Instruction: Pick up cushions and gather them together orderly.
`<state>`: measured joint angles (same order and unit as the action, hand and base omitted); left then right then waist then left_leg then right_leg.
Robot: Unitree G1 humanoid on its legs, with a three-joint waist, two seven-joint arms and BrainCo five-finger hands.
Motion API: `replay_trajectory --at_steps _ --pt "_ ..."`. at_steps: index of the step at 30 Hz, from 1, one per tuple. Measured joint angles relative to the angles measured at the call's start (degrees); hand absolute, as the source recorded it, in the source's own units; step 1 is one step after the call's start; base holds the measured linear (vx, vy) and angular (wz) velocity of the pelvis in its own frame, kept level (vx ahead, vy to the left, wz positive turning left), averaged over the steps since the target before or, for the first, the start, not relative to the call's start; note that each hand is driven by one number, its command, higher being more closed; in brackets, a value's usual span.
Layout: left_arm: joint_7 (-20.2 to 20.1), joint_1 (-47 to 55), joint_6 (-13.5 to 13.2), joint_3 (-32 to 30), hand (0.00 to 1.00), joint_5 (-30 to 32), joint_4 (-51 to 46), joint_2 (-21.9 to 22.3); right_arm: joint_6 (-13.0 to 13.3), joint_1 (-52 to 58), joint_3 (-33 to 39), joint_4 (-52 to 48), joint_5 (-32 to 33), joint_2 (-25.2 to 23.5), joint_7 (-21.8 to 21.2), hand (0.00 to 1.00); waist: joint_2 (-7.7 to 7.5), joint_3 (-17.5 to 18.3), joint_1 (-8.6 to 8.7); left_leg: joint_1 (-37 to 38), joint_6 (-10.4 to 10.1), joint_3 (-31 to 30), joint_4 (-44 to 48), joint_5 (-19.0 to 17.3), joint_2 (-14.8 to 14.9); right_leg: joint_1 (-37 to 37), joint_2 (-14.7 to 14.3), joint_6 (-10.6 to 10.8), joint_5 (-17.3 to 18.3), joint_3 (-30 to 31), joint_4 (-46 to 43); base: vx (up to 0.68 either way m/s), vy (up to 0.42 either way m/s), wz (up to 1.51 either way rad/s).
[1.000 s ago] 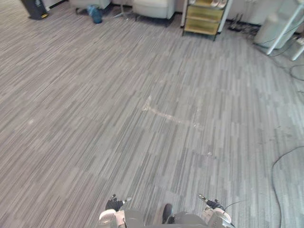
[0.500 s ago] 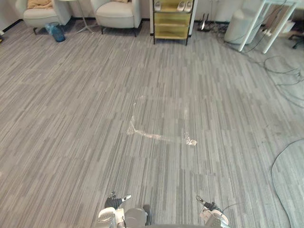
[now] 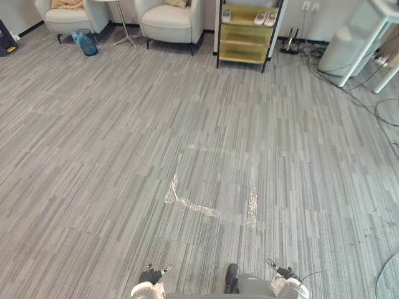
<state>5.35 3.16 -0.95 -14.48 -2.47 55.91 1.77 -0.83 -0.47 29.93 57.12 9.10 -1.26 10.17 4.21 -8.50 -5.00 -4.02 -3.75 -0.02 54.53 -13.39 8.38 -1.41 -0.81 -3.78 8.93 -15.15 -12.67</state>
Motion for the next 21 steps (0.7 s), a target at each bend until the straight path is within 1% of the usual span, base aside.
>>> replay_trajectory --at_steps 1,2,3,4,5,6,7,8,9,10,11,12,14,15,16,17,18,19,20,21 --pt "-0.17 -0.17 -0.11 1.27 0.00 -0.01 -1.17 -0.81 -0.26 -0.19 -0.67 0.22 0.06 -0.47 0.01 0.00 -0.91 -0.15 -1.15 -5.48 1.18 2.23 0.54 -3.68 -0.37 5.59 0.07 0.06 1.02 0.53 3.09 0.45 -0.107 -0.15" --pt "-0.18 -0.17 -0.18 1.69 0.00 -0.02 -1.40 -0.92 -0.32 -0.44 -0.67 0.30 0.08 -0.51 0.00 0.00 -1.07 -0.13 -1.26 -6.82 1.57 2.98 -0.78 -4.46 -0.58 6.67 0.14 0.08 1.01 0.83 3.71 0.54 -0.094 -0.24" --pt "-0.27 -0.17 -0.51 2.36 0.00 -0.14 -1.51 -1.12 -0.32 -1.36 -0.12 1.03 0.07 -0.42 0.02 0.00 -1.31 -0.10 -1.53 -9.13 1.77 3.97 -6.59 -5.41 -1.82 8.28 0.73 0.23 1.07 1.37 5.25 0.36 -0.013 -0.31" --pt "-0.30 -0.18 -0.85 2.70 0.00 -0.05 -1.87 -1.14 -0.34 -2.02 0.59 1.62 0.07 -0.39 0.03 0.00 -1.39 -0.04 -1.63 -10.85 1.88 4.35 -14.65 -5.38 -3.34 9.29 1.40 0.65 1.31 1.99 6.21 0.45 0.045 -0.46" --pt "-0.32 -0.25 -0.96 2.77 0.00 -0.05 -1.86 -1.09 -0.32 -2.99 1.46 1.68 0.08 -0.29 0.03 0.00 -1.26 0.09 -1.70 -12.40 1.47 3.83 -26.75 -2.33 -5.33 10.73 2.30 2.40 2.34 3.12 7.36 0.46 0.113 -0.48" --pt "-0.31 -0.29 -0.99 2.76 0.00 -0.12 -1.79 -1.09 -0.27 -2.96 1.73 1.91 0.08 0.01 0.03 0.00 -1.28 0.20 -2.01 -12.86 1.15 2.72 -32.39 4.60 -6.63 12.07 2.94 3.27 2.93 4.01 8.24 0.49 0.141 -0.53" --pt "-0.27 -0.17 -0.99 2.77 0.00 -0.07 -1.79 -0.96 -0.28 -2.83 1.52 2.01 0.07 0.05 0.01 0.00 -1.67 0.46 -2.75 -11.64 1.77 2.63 -34.81 9.57 -7.63 13.46 3.55 3.79 3.23 5.21 9.04 0.53 0.155 -0.37" --pt "-0.20 -0.23 -0.98 3.33 0.00 0.16 -1.44 -1.59 -0.33 -2.01 1.39 2.45 0.06 -0.55 -0.04 0.00 -3.24 1.54 -2.93 -10.40 2.91 3.21 -36.08 8.21 -9.65 13.79 4.93 4.08 3.44 6.47 9.37 0.66 0.174 -0.09" --pt "-0.28 -0.89 -0.94 4.45 0.00 0.17 -1.39 -2.23 -0.57 -1.18 1.38 2.31 0.00 -0.90 0.02 0.00 -3.62 1.74 -2.29 -10.22 5.12 3.78 -33.70 6.35 -10.16 13.73 6.20 4.24 3.49 7.81 6.78 0.65 0.162 -0.02" --pt "-0.34 -0.92 -0.78 4.32 0.00 0.10 -1.27 -2.34 -0.89 -0.51 1.29 2.18 -0.09 -1.12 -0.04 0.00 -3.96 1.72 -3.04 -9.26 5.71 4.50 -32.68 4.71 -10.07 12.94 6.58 4.43 3.60 9.50 3.33 0.53 0.133 -0.03" --pt "-0.26 -0.85 -0.62 4.22 0.00 0.08 -1.17 -2.41 -0.92 -0.25 1.20 2.17 -0.10 -1.21 -0.05 0.00 -4.23 1.87 -3.20 -8.64 6.20 4.79 -32.44 4.16 -10.10 12.04 6.81 4.60 3.64 9.83 0.32 0.38 0.103 -0.28" --pt "-0.30 -0.85 -0.43 4.38 0.00 0.08 -1.19 -2.56 -0.92 0.45 0.33 1.99 -0.19 -1.14 -0.05 0.00 -4.52 1.88 -3.40 -6.58 7.11 5.82 -32.85 3.12 -10.06 8.58 7.36 7.46 3.13 10.56 -8.83 0.45 0.135 -0.28" --pt "-0.50 -0.88 0.24 4.83 0.00 0.08 -1.11 -2.58 -0.90 0.62 -0.44 0.68 -0.39 -1.24 -0.22 0.00 -4.32 1.62 -3.30 -1.53 7.55 5.86 -35.13 1.40 -9.99 1.29 8.34 14.43 -1.21 11.99 -27.28 0.44 0.117 -0.27" --pt "-0.51 -1.27 0.45 5.24 0.00 0.09 -0.99 -2.54 -0.89 1.10 -1.12 -0.16 -0.63 -1.39 -0.42 0.00 -4.31 1.14 -3.03 2.83 7.42 5.89 -36.75 0.33 -10.02 -2.31 9.12 14.99 -1.30 11.87 -37.95 0.41 0.062 -0.10" --pt "-0.51 -1.32 0.54 5.32 0.00 0.09 -0.68 -2.51 -0.93 1.66 -1.61 -0.54 -0.70 -1.47 -0.46 0.00 -4.03 0.70 -2.45 6.80 7.43 5.94 -38.43 0.00 -9.94 -5.13 10.20 13.54 -0.10 10.08 -44.43 0.38 0.047 -0.04" --pt "-0.47 -1.31 0.56 5.30 0.00 0.06 -0.59 -2.50 -0.85 1.87 -2.04 -1.16 -0.89 -1.49 -0.49 0.00 -3.99 0.79 -2.09 9.15 7.43 5.96 -39.79 0.00 -9.77 -7.17 10.84 12.76 0.77 8.40 -46.06 0.40 0.006 0.09" --pt "-0.45 -1.39 0.53 5.28 0.00 0.03 -0.47 -2.59 -0.76 1.68 -1.96 -1.98 -1.75 -1.56 -0.58 0.00 -3.82 0.68 -1.47 12.40 7.05 6.07 -42.67 -0.29 -8.90 -9.89 11.64 11.30 2.03 4.58 -44.63 0.30 -0.014 0.09" --pt "-0.46 -1.57 0.53 5.28 0.00 0.03 -0.21 -2.68 -0.73 1.52 -1.86 -2.06 -1.93 -1.51 -0.60 0.00 -3.80 0.56 -1.27 14.63 6.92 6.12 -44.71 -0.36 -8.45 -11.02 11.92 10.54 2.71 2.65 -42.35 0.39 -0.035 0.06" --pt "-0.47 -1.85 0.53 5.26 0.00 0.03 0.04 -2.74 -0.64 1.40 -1.14 -2.02 -2.00 -1.48 -0.77 0.00 -3.78 0.44 -1.18 17.30 6.29 6.34 -47.24 -0.73 -7.53 -12.87 11.74 9.77 3.30 0.13 -36.33 0.32 -0.054 -0.03" --pt "-0.48 -1.80 0.45 5.21 0.00 0.05 0.68 -2.81 -0.51 1.33 -0.16 -1.78 -1.98 -1.40 -0.87 0.00 -3.92 0.47 -1.10 18.74 5.54 6.72 -48.13 -1.24 -7.03 -14.53 11.02 8.65 2.75 -1.31 -27.12 0.34 -0.074 -0.05"
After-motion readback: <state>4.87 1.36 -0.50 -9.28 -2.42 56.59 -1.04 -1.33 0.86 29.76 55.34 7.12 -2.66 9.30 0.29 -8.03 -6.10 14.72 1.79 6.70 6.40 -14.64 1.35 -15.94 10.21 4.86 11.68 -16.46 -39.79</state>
